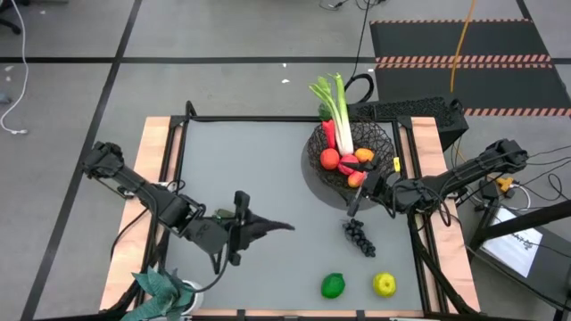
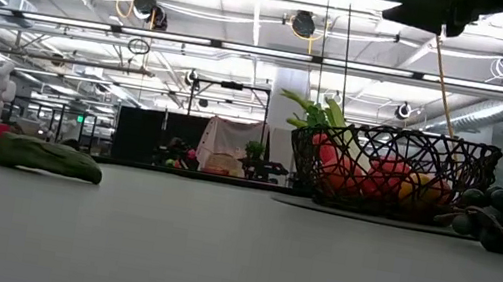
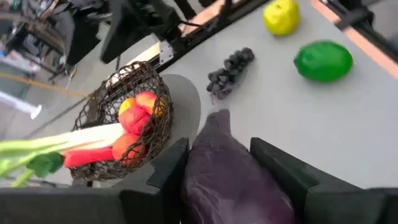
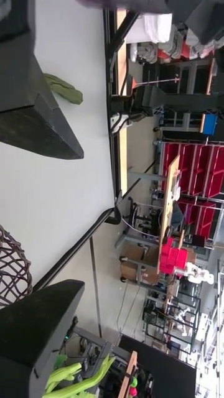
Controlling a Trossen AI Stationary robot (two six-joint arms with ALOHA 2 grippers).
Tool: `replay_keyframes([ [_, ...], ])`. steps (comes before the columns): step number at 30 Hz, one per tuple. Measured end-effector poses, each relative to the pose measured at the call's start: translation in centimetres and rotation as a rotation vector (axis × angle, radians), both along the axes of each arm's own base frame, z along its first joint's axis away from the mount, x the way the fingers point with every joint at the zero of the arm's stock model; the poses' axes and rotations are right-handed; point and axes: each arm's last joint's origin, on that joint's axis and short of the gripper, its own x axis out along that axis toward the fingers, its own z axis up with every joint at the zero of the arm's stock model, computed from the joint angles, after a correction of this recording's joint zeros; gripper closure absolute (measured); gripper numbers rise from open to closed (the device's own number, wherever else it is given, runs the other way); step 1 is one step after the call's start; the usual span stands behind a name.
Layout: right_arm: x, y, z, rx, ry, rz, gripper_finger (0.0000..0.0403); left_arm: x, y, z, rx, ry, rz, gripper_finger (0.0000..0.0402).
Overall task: Build produce basket
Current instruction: Put the eggplant into the black wire basket
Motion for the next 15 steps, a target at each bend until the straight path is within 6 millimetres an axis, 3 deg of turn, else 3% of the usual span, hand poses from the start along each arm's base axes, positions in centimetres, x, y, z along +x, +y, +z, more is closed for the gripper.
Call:
replay_keyframes([
  [9, 0.01, 0.0, 0.14, -0.011, -0.007, 0.001, 0.0078, 0.06, 0.63, -0.31, -0.061, 0.026, 0.067, 0.0267],
  [15, 0.03, 0.01, 0.56, -0.008, -0.044, 0.001, 0.0078, 0.27, 0.54, 0.01, -0.154, -0.023, 0.112, 0.023],
])
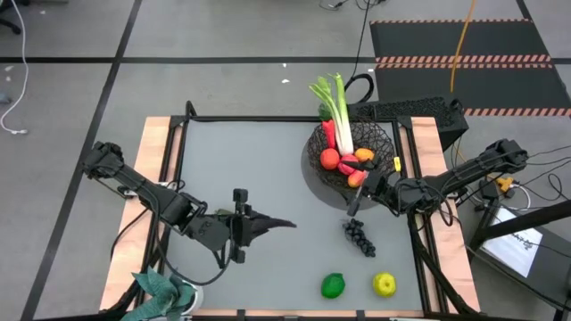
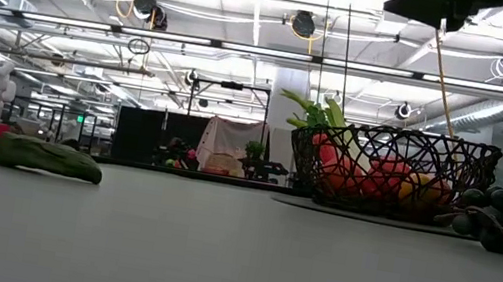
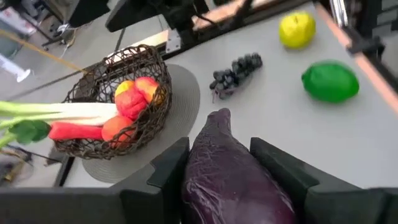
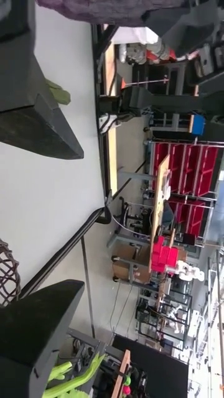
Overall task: Build produce basket
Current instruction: Put the eggplant into the black wire basket
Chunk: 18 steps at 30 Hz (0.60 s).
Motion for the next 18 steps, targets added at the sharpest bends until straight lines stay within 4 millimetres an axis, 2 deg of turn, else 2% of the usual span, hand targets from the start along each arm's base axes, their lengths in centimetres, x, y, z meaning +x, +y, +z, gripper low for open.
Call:
replay_keyframes([
  [5, 0.0, 0.0, 0.04, -0.001, -0.003, 0.0, 0.0078, 0.52, 0.22, 0.66, -0.154, -0.101, 0.108, 0.0226],
  [9, 0.0, 0.0, 0.24, 0.013, -0.027, 0.0, 0.0078, 0.81, 0.57, 0.84, -0.253, -0.136, 0.167, 0.0248],
  [13, -0.01, 0.0, 0.54, 0.048, -0.071, 0.0, 0.0078, 0.81, 0.69, 0.75, -0.23, -0.123, 0.159, 0.0269],
  [18, -0.01, 0.0, 0.59, 0.075, -0.089, 0.002, 0.0078, 0.81, 0.67, 0.74, -0.217, -0.117, 0.146, 0.025],
])
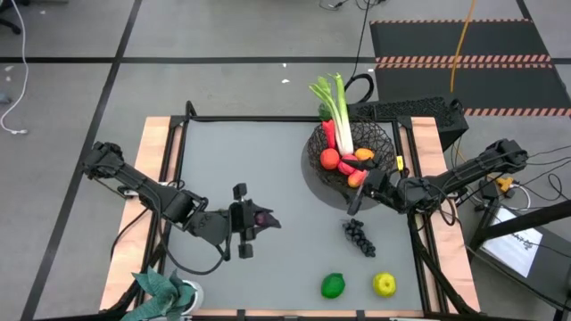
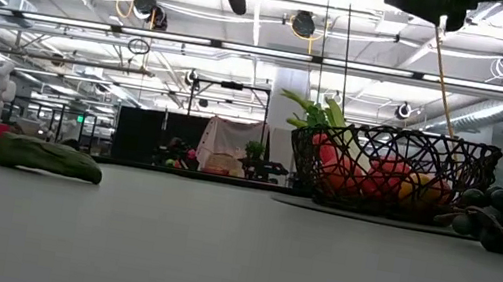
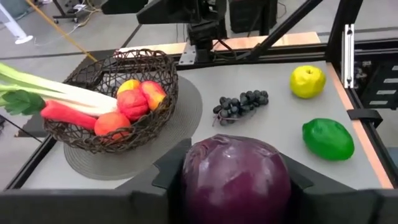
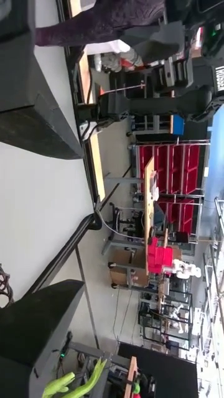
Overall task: Build produce basket
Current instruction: Put the eggplant into the black wire basket
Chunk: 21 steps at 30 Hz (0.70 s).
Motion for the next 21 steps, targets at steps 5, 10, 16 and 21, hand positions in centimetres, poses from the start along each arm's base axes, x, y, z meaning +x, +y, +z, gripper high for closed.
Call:
replay_keyframes([
  [5, 0.5, 0.3, -0.4, 0.024, -0.005, 0.049, 0.0078, 0.0, 0.0, 0.0, 0.06, 0.011, -0.029, 0.0236],
  [10, 2.5, 1.3, -1.3, 0.08, -0.054, 0.29, 0.0078, 0.0, 0.0, 0.1, 0.1, 0.011, -0.049, 0.0265],
  [16, 7.3, 3.2, -2.0, 0.072, 0.032, 0.361, 0.0069, 0.2, -0.1, 0.3, 0.131, -0.011, -0.068, 0.0259],
  [21, 12.5, 5.2, -1.7, 0.011, 0.139, 0.399, 0.0053, 0.2, -0.1, 0.5, 0.161, -0.022, -0.083, 0.0241],
])
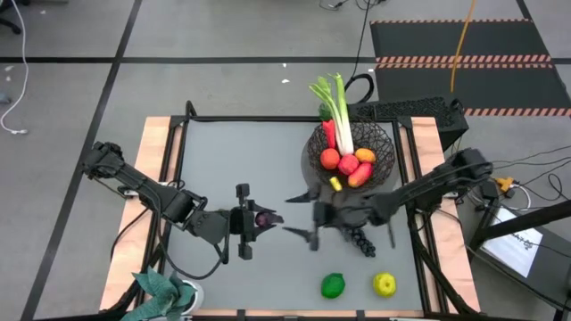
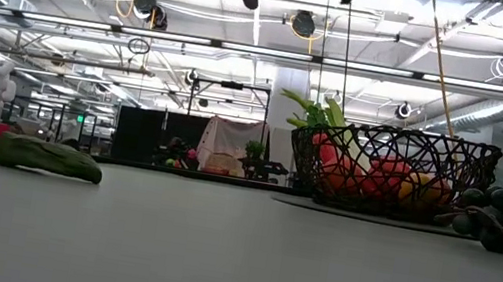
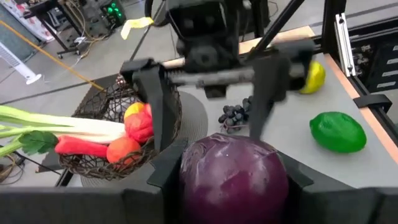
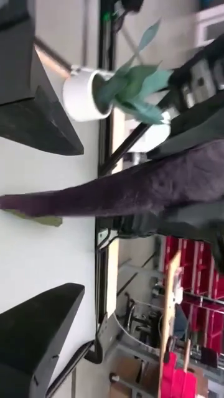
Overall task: Build produce basket
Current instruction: Put the eggplant into the black wire basket
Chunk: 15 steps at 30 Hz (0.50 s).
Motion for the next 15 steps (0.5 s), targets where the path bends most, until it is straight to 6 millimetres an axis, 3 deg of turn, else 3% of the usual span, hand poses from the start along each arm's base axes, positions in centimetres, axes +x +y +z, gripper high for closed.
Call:
replay_keyframes([
  [7, 3.9, 1.3, 0.0, -0.077, 0.039, 0.007, 0.0065, 0.0, 0.0, 0.0, 0.001, 0.004, 0.0, 0.0266],
  [15, 4.7, 0.4, -0.2, -0.077, 0.044, -0.023, 0.0141, 0.0, 0.0, 0.0, 0.005, 0.003, -0.004, 0.0235],
])
